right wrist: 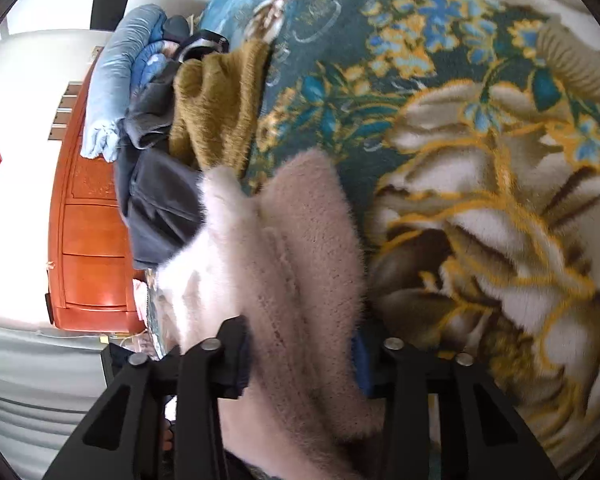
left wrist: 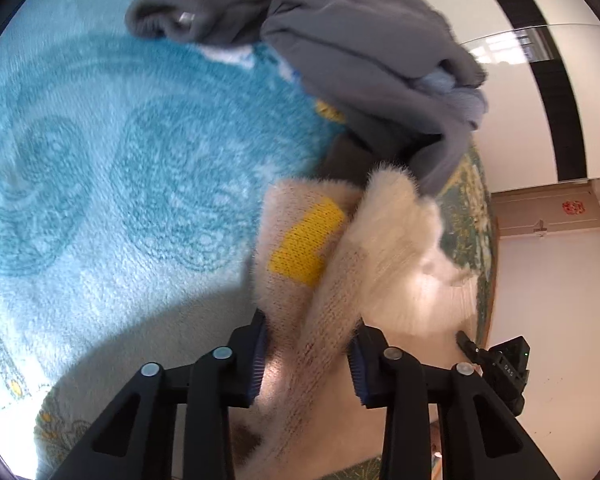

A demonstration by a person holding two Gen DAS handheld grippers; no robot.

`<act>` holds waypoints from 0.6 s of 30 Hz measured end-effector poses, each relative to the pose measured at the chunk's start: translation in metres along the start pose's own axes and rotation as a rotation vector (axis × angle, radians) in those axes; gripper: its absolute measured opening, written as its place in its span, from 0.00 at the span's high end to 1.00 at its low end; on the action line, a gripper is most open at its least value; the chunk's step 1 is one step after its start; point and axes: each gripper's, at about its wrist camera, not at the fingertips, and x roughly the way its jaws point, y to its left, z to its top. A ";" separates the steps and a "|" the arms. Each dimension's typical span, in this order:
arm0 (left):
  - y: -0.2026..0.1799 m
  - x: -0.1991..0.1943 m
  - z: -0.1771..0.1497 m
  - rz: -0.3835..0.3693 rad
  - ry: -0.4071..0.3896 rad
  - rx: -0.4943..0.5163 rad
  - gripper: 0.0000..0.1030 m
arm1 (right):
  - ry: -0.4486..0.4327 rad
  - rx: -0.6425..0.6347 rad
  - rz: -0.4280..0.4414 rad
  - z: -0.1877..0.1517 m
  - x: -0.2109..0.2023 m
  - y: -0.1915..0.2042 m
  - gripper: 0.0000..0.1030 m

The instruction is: Fold clothes

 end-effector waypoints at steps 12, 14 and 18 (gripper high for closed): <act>-0.052 -0.043 -0.009 -0.014 -0.082 0.168 0.68 | -0.051 -0.101 0.047 -0.024 -0.048 0.053 0.65; -0.056 -0.054 -0.016 -0.026 -0.096 0.181 0.68 | -0.059 -0.119 0.054 -0.030 -0.059 0.059 0.65; -0.073 -0.069 -0.022 -0.043 -0.127 0.218 0.68 | -0.086 -0.159 0.075 -0.041 -0.081 0.076 0.66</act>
